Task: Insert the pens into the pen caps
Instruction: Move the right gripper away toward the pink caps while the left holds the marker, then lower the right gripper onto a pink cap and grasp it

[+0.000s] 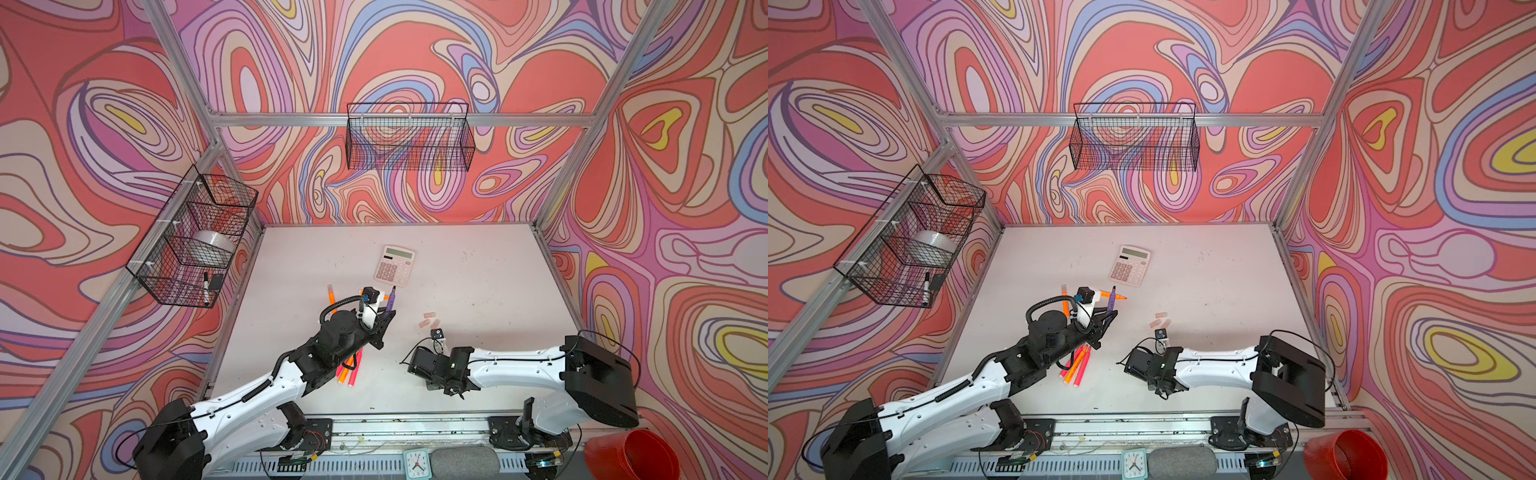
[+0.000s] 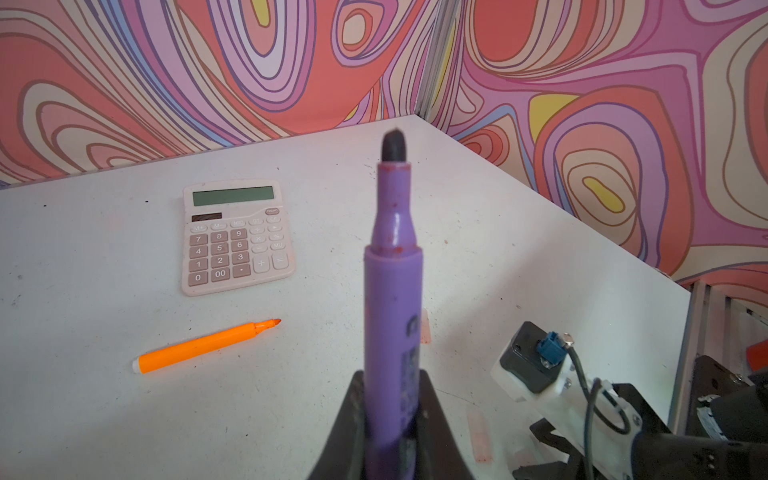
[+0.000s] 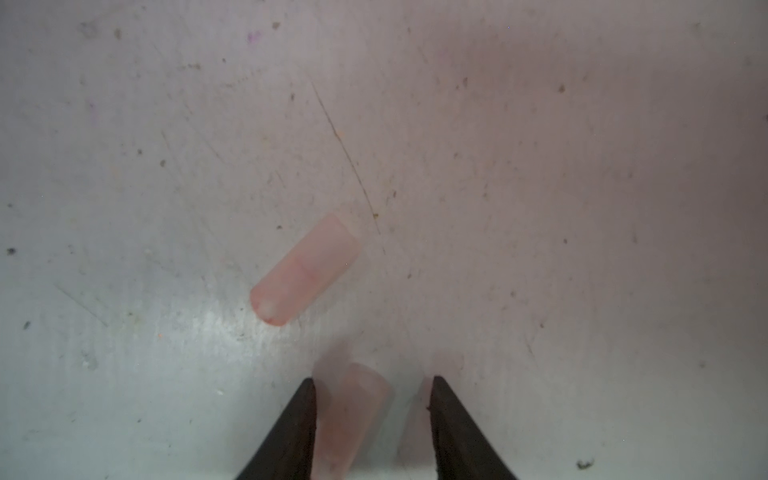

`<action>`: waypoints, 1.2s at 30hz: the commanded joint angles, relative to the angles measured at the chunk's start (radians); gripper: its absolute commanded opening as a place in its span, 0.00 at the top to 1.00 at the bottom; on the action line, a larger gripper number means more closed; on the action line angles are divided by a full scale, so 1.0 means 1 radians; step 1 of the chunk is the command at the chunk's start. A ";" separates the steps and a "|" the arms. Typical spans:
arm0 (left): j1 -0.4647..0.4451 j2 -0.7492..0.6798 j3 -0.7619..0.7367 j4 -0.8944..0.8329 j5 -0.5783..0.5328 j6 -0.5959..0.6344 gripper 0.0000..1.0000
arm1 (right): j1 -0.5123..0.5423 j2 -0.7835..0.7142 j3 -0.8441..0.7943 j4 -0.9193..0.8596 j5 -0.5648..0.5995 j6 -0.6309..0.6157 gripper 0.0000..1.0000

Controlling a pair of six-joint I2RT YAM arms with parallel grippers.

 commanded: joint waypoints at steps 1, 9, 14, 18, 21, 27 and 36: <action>0.000 -0.011 0.001 0.020 0.000 0.006 1.00 | 0.012 0.003 0.001 -0.036 0.035 0.031 0.58; -0.001 -0.016 -0.004 0.027 0.001 0.005 1.00 | 0.014 -0.034 -0.035 -0.009 0.043 0.046 0.64; -0.001 -0.023 -0.006 0.027 0.011 0.008 1.00 | 0.014 -0.027 -0.065 0.034 0.041 0.058 0.64; -0.001 -0.024 -0.007 0.031 0.017 0.008 1.00 | 0.013 -0.016 -0.072 0.056 0.046 0.061 0.64; 0.000 -0.020 0.000 0.020 0.020 0.012 1.00 | 0.013 -0.013 -0.076 0.068 0.050 0.064 0.69; 0.000 -0.023 -0.002 0.024 0.024 0.016 1.00 | 0.013 -0.013 -0.088 0.074 0.052 0.075 0.84; -0.001 -0.036 -0.017 0.057 0.066 0.013 1.00 | 0.013 -0.090 -0.128 0.107 0.073 0.103 0.97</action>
